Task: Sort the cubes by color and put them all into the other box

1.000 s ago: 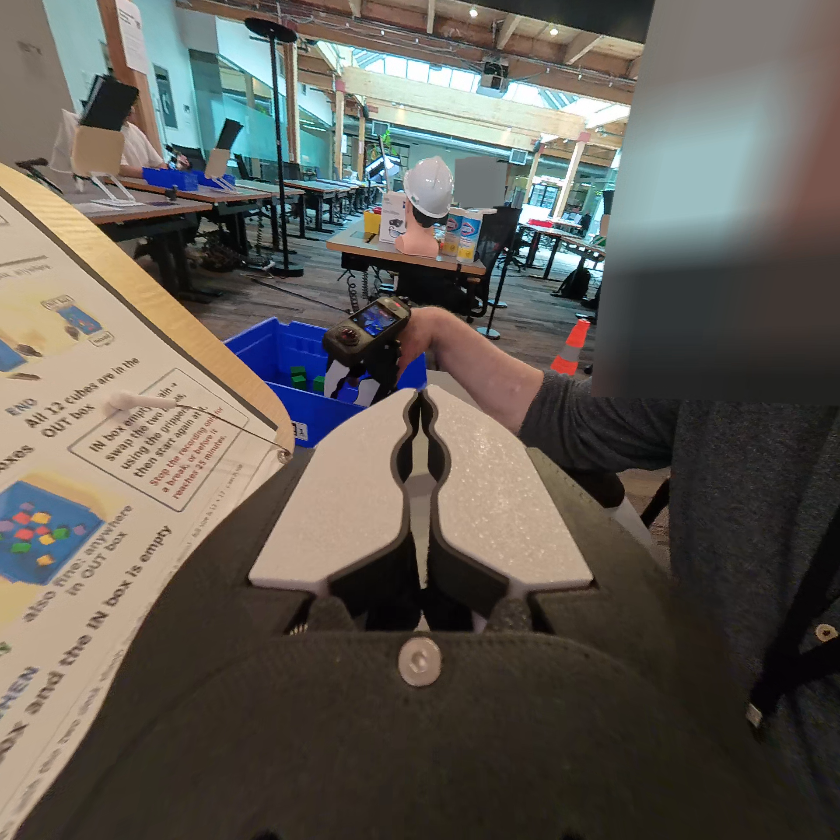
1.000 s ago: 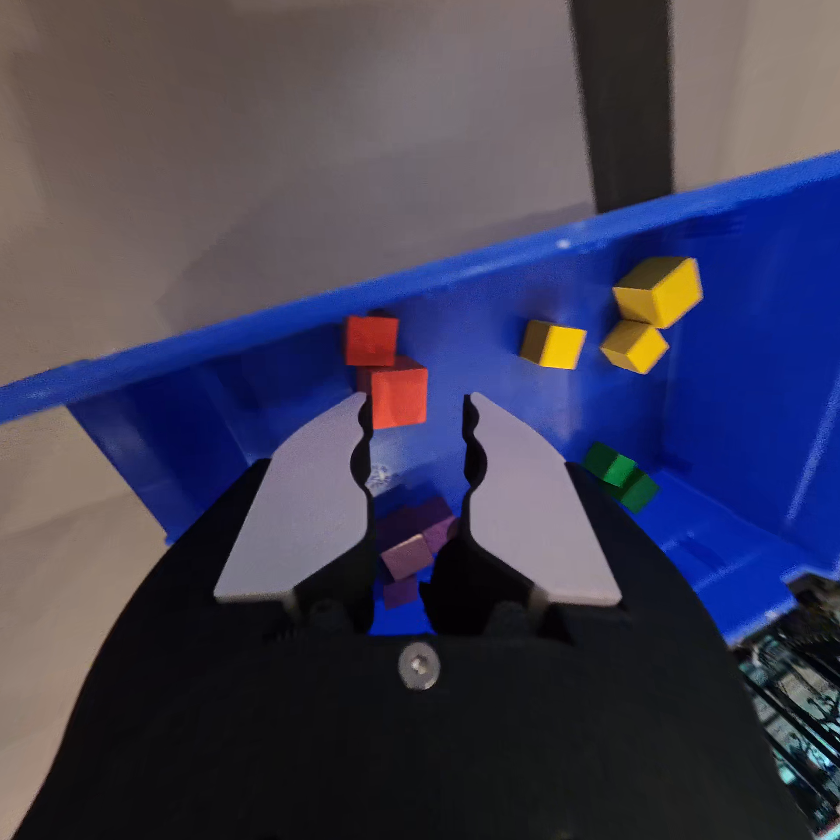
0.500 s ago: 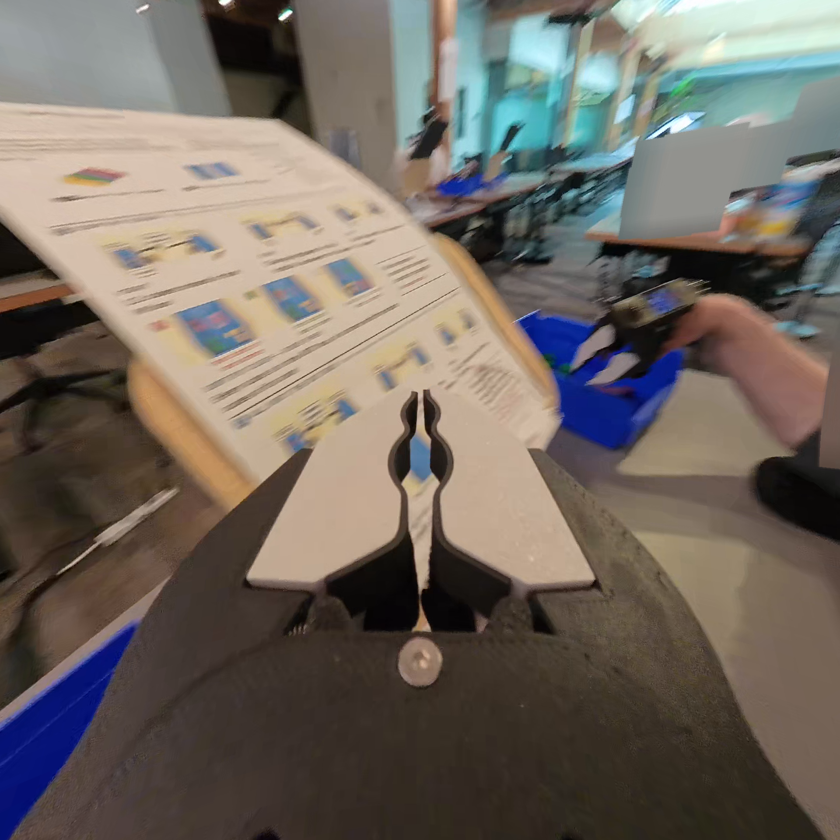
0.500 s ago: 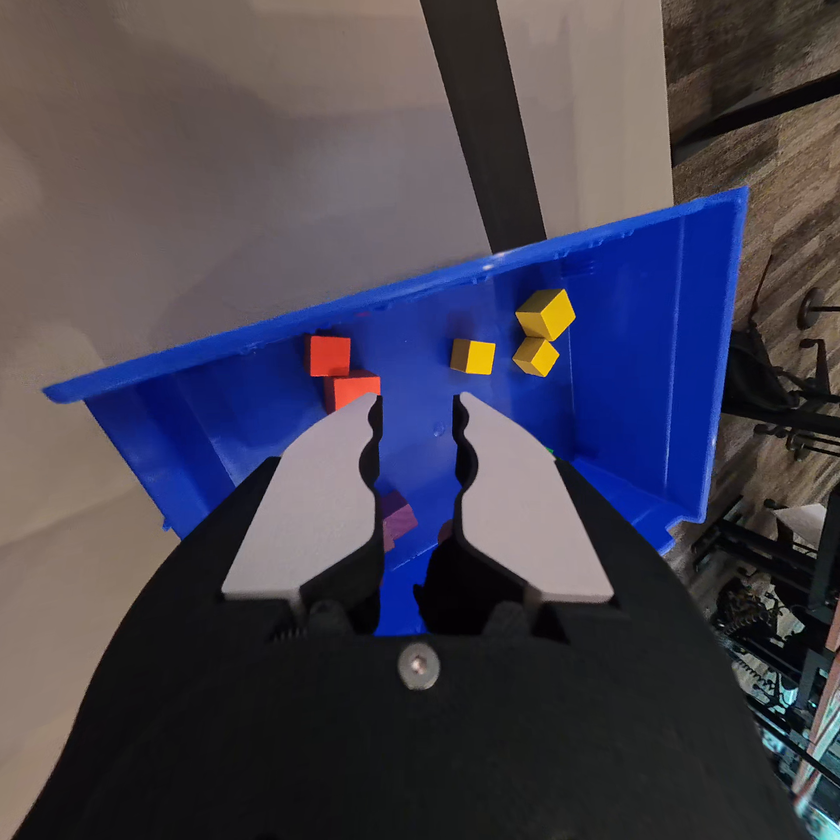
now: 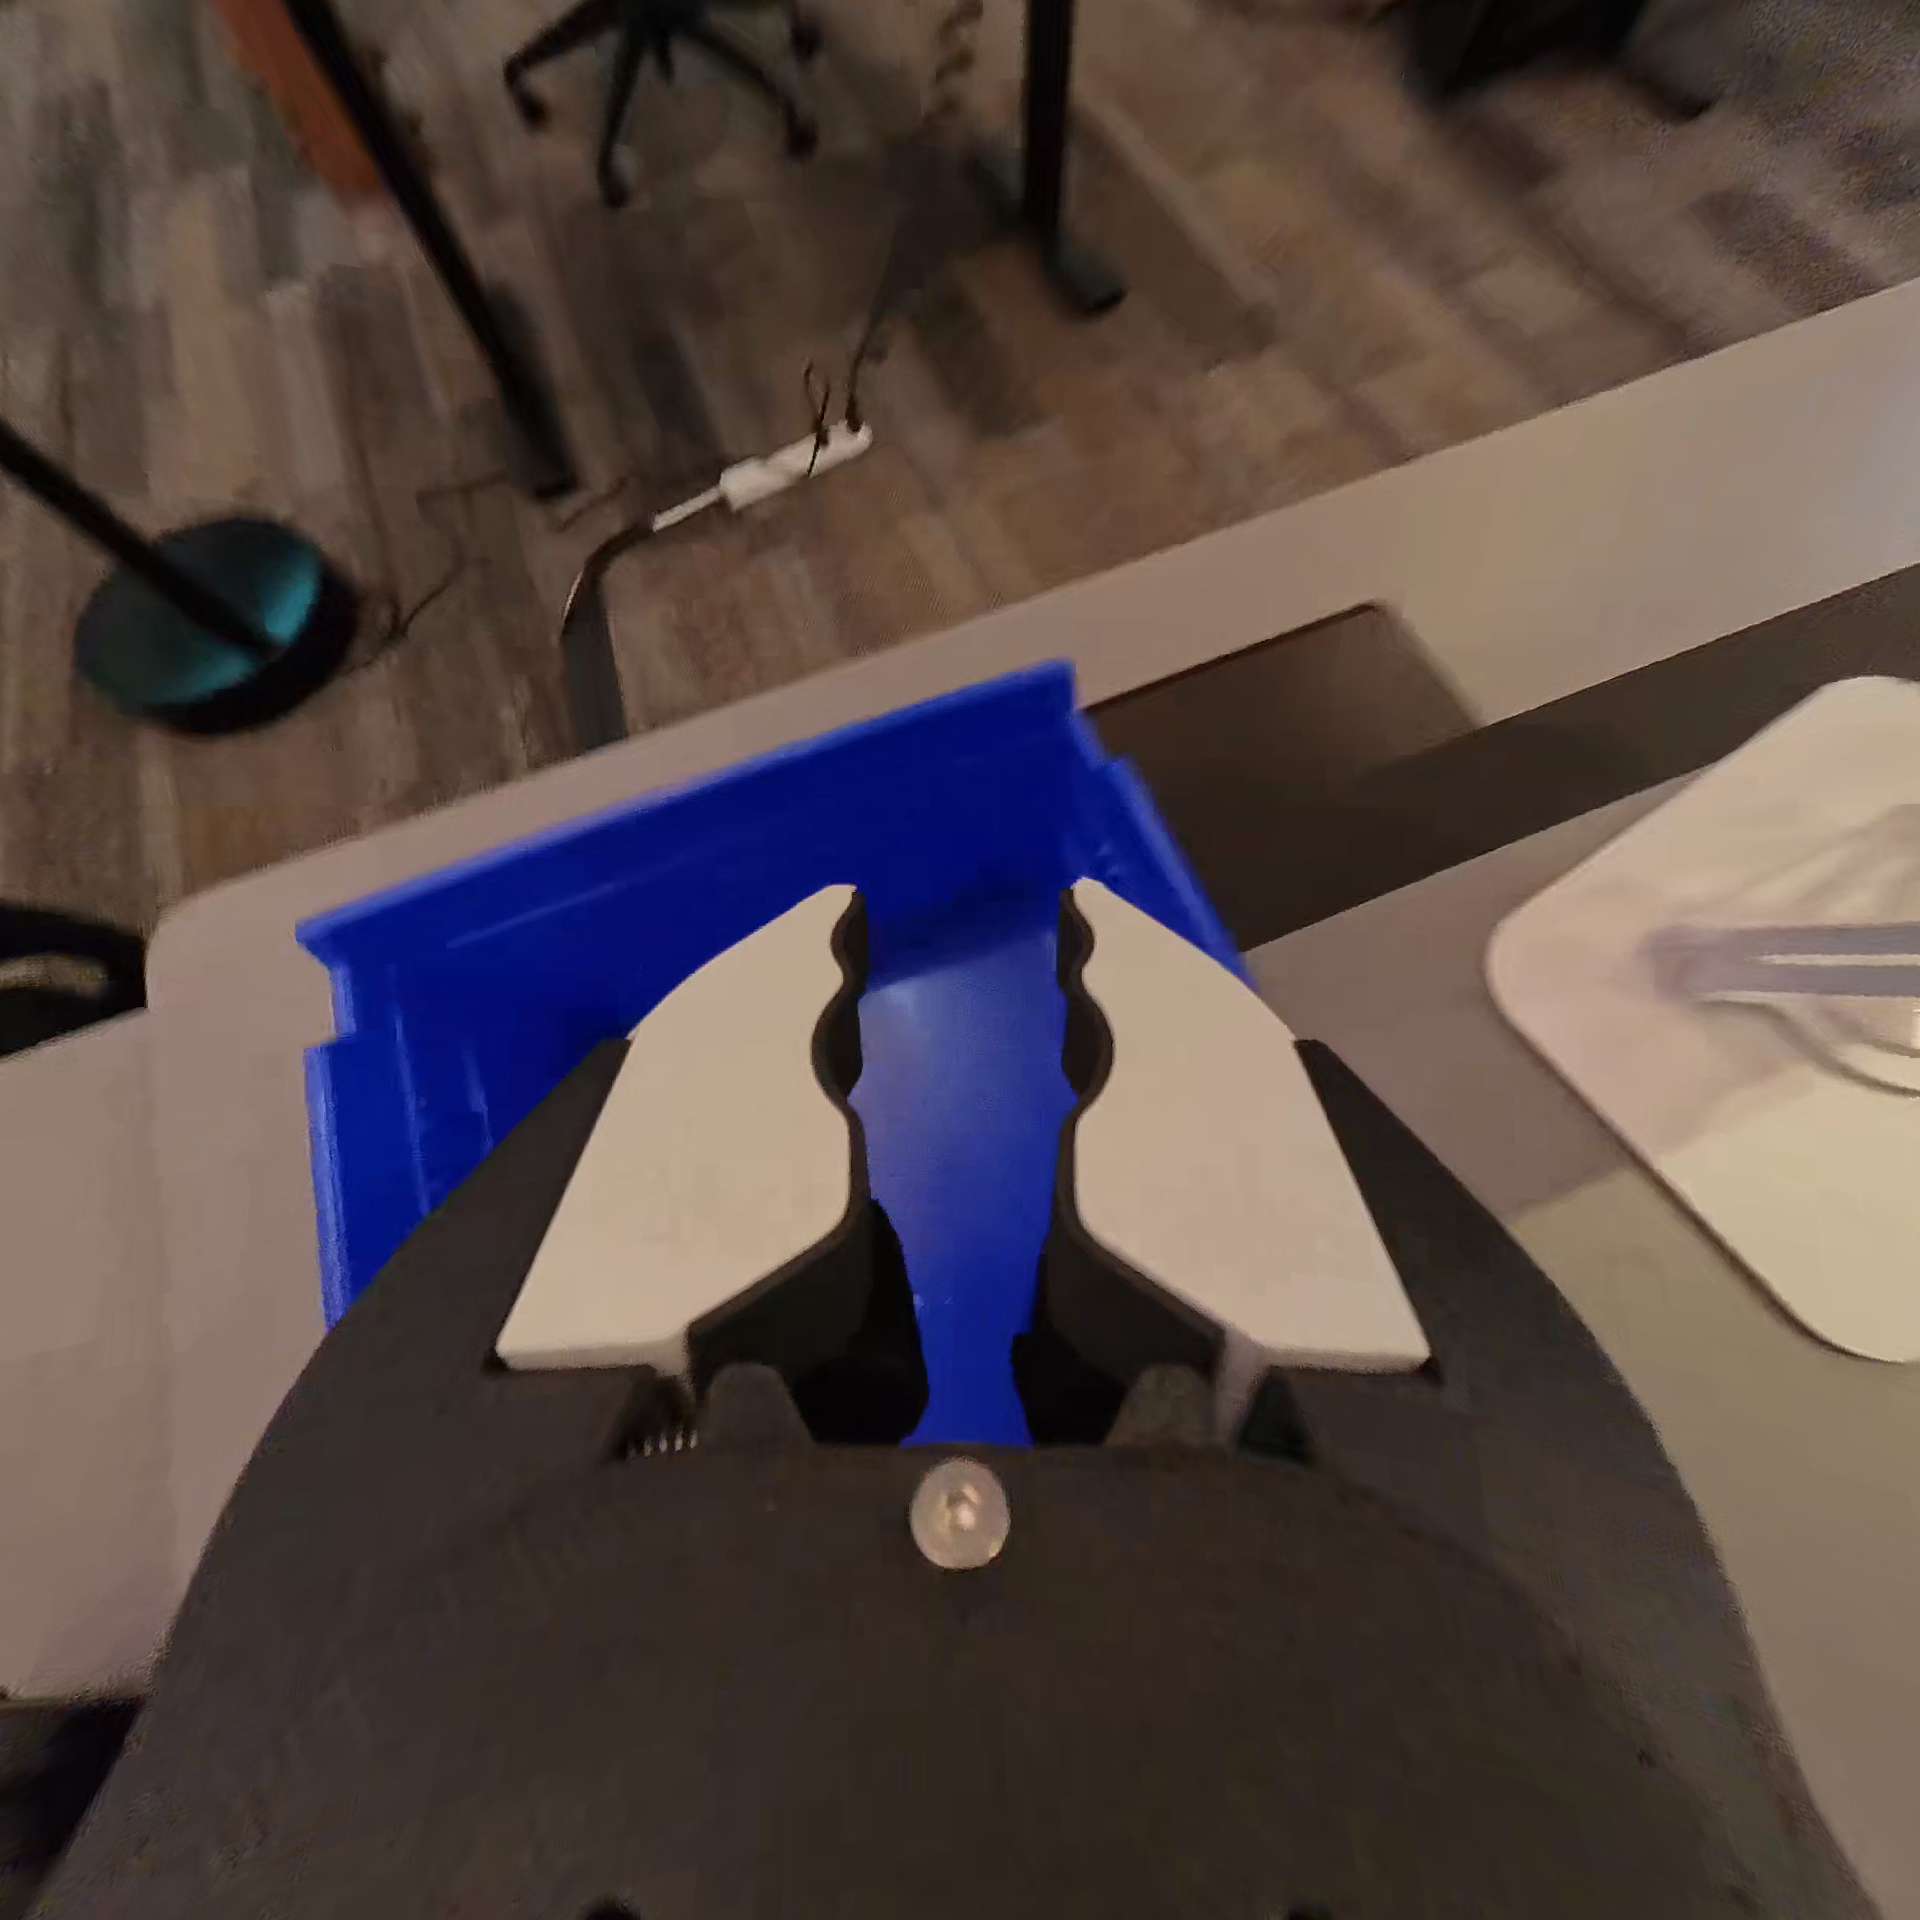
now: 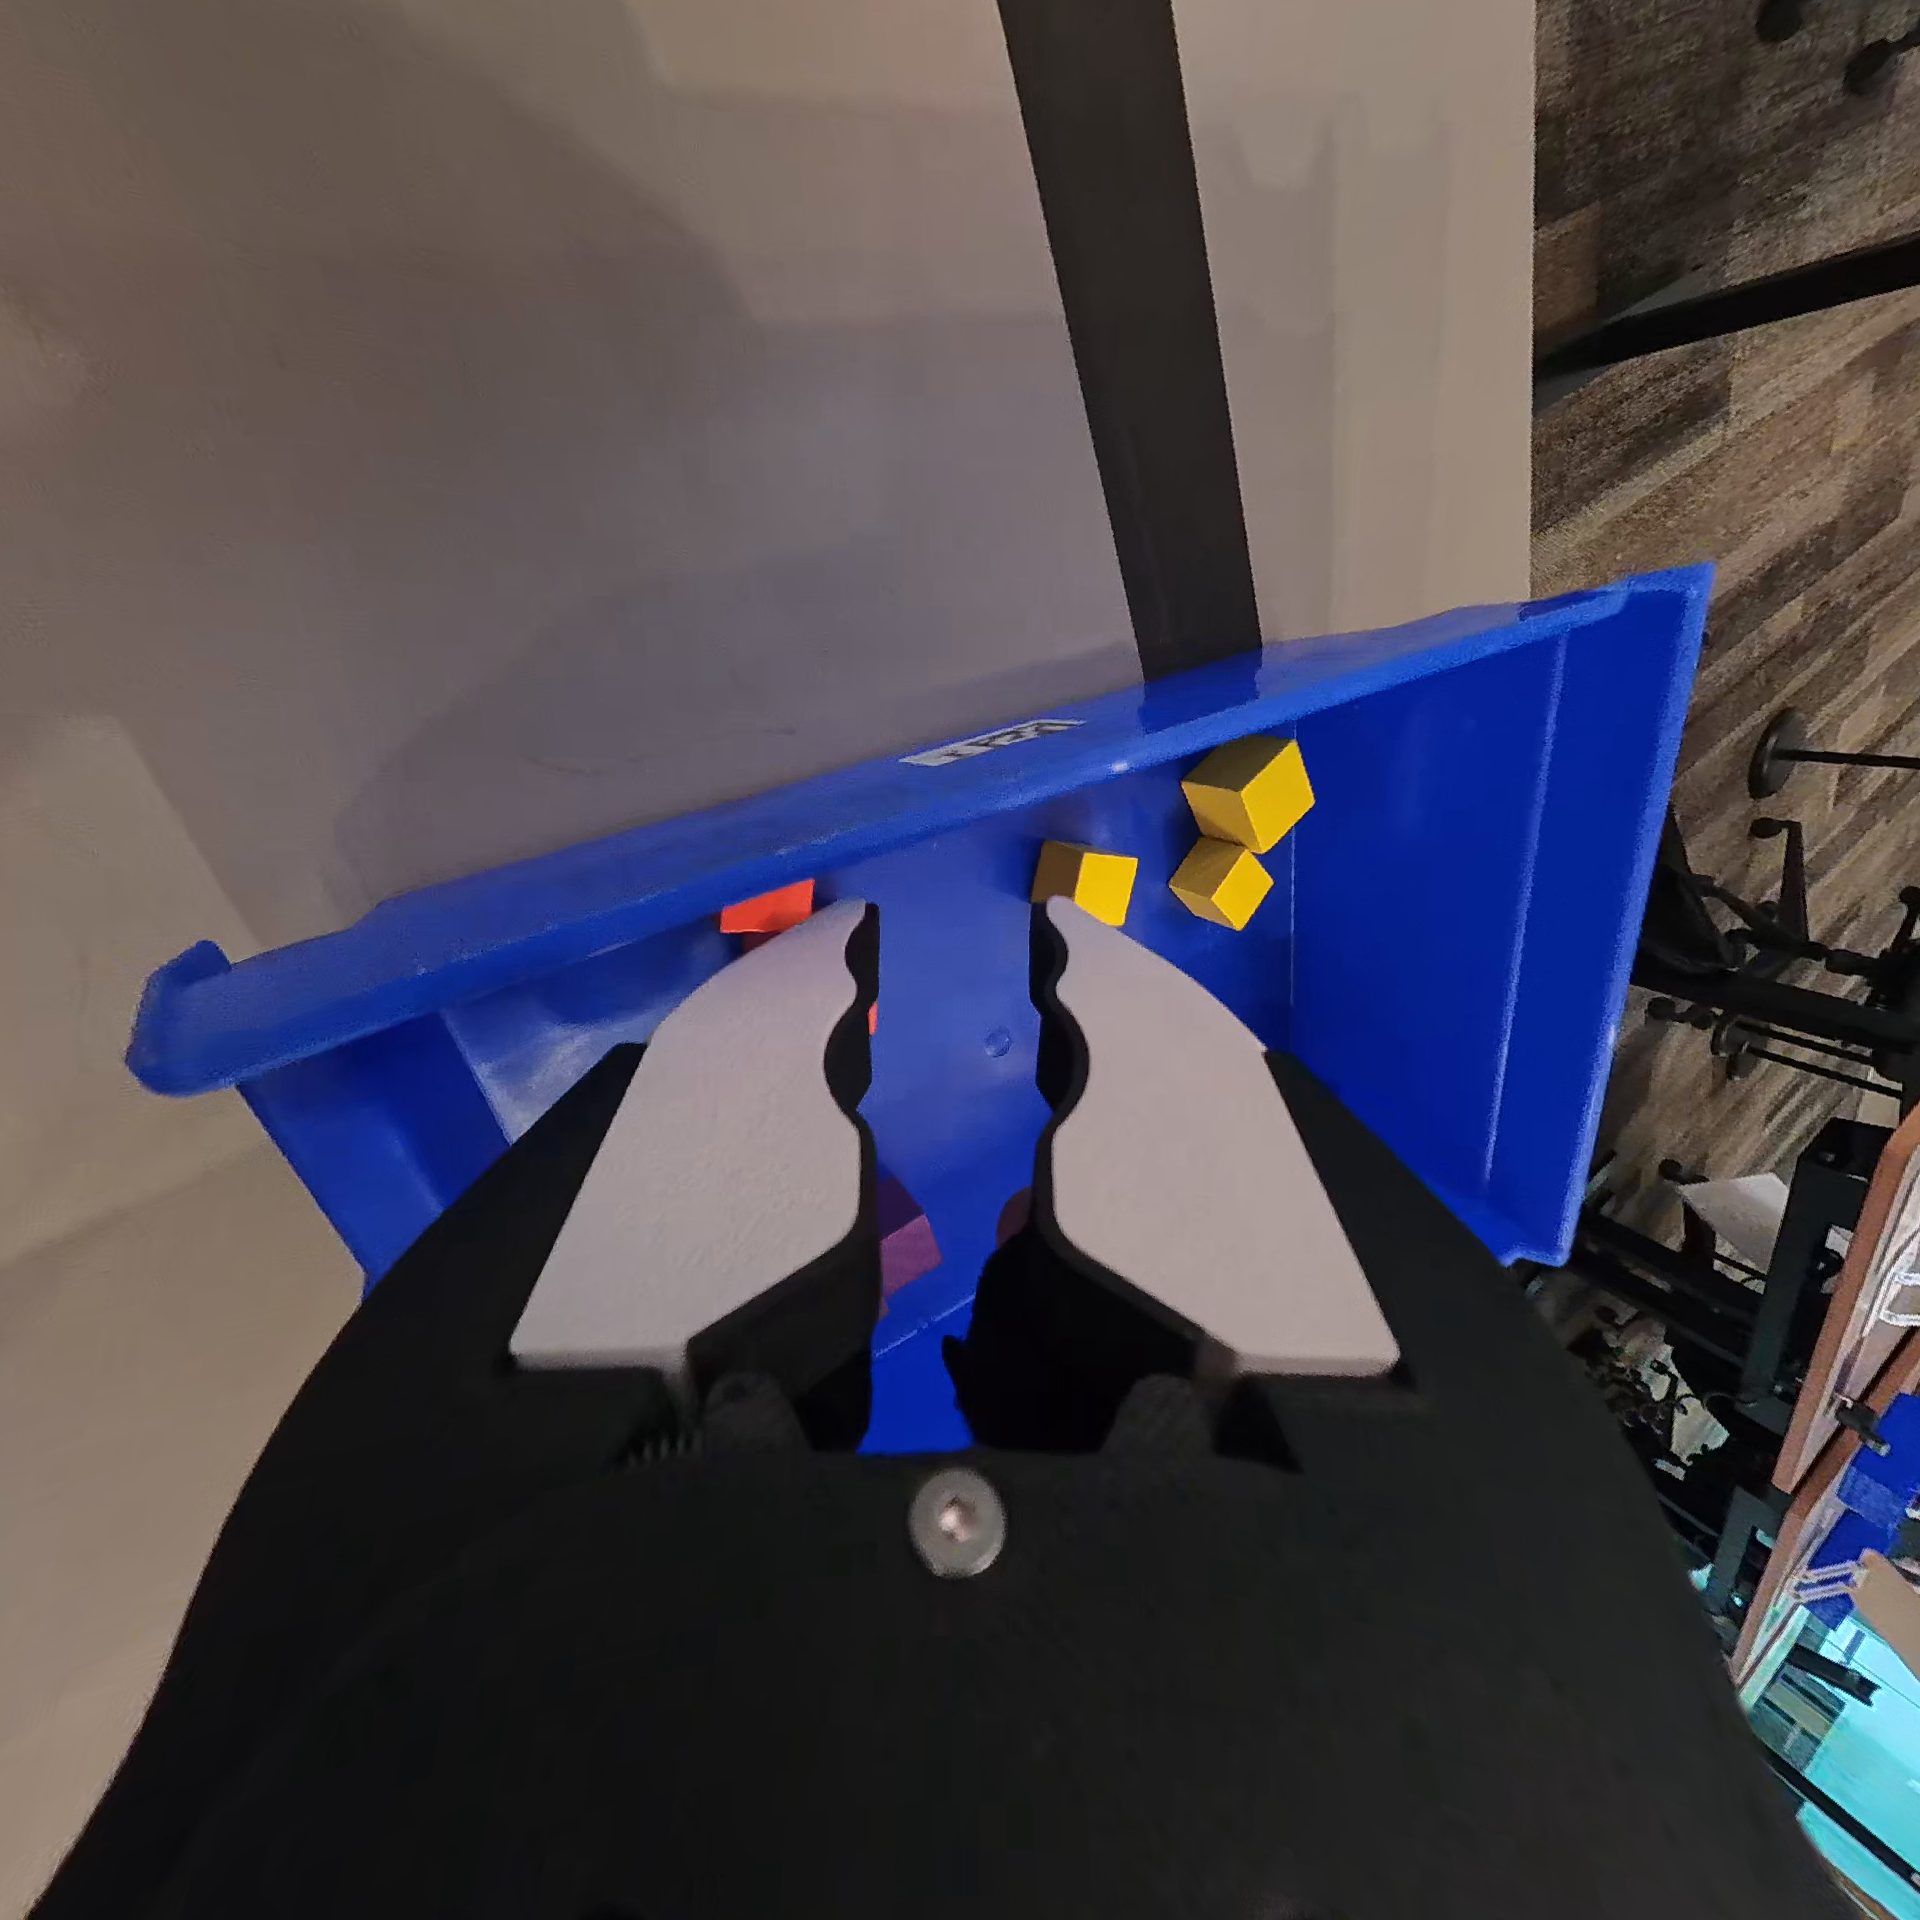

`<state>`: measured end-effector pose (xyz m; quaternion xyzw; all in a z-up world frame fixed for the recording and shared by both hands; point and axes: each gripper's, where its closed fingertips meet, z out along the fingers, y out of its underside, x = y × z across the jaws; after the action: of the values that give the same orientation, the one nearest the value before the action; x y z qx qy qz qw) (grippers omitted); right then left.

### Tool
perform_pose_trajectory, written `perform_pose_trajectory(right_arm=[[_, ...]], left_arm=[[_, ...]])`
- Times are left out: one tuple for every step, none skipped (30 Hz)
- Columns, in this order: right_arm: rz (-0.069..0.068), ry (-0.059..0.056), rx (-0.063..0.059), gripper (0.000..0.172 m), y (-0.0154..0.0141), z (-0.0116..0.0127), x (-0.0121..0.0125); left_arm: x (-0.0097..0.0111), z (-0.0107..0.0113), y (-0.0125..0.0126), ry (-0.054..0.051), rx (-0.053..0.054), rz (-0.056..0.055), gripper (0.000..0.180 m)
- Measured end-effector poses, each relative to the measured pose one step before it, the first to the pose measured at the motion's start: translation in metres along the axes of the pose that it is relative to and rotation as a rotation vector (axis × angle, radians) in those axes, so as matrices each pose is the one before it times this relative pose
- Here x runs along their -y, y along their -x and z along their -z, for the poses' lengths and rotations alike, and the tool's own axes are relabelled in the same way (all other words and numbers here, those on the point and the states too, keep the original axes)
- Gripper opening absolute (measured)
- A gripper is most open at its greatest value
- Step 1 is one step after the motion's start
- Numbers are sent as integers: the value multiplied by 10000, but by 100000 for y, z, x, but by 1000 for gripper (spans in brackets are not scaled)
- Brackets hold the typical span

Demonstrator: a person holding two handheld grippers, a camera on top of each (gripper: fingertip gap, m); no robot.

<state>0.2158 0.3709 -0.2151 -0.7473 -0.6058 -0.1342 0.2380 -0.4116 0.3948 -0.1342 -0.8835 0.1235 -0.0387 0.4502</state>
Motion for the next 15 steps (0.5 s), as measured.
perform_pose_trajectory(right_arm=[[43,-13,15,28,87,-45,114],[48,-24,-1,28,48,-27,134],[18,-16,4,27,46,-20,90],[1,-16,4,27,15,-16,69],[6,-11,0,27,14,-28,49],[18,3,0,27,22,-45,35],[28,13,8,27,52,-45,15],[28,14,12,27,48,-43,37],[26,-1,0,27,37,-39,57],[25,-5,1,26,34,-34,64],[25,25,-15,25,15,-41,2],[11,42,-15,25,-16,-25,-41],[11,17,-7,25,-1,-7,3],[5,6,-3,25,8,0,-1],[-18,0,8,25,2,14,-15]], left_arm=[[-1140,-887,823,342,96,240,35],[-943,-881,502,279,-46,274,36],[-768,-875,424,210,-36,306,38],[-653,-877,467,166,33,308,37],[-656,-837,434,190,60,251,34],[-706,-797,358,254,65,200,35],[-636,-740,417,260,131,172,35],[-534,-670,485,202,198,151,34],[-448,-620,428,142,170,162,33],[-428,-560,249,160,57,176,33],[-410,-476,204,193,57,186,33],[-323,-394,264,166,127,146,32],[-275,-317,320,127,184,85,31],[-233,-299,212,103,137,41,30],[-204,-282,136,97,93,31,26]])
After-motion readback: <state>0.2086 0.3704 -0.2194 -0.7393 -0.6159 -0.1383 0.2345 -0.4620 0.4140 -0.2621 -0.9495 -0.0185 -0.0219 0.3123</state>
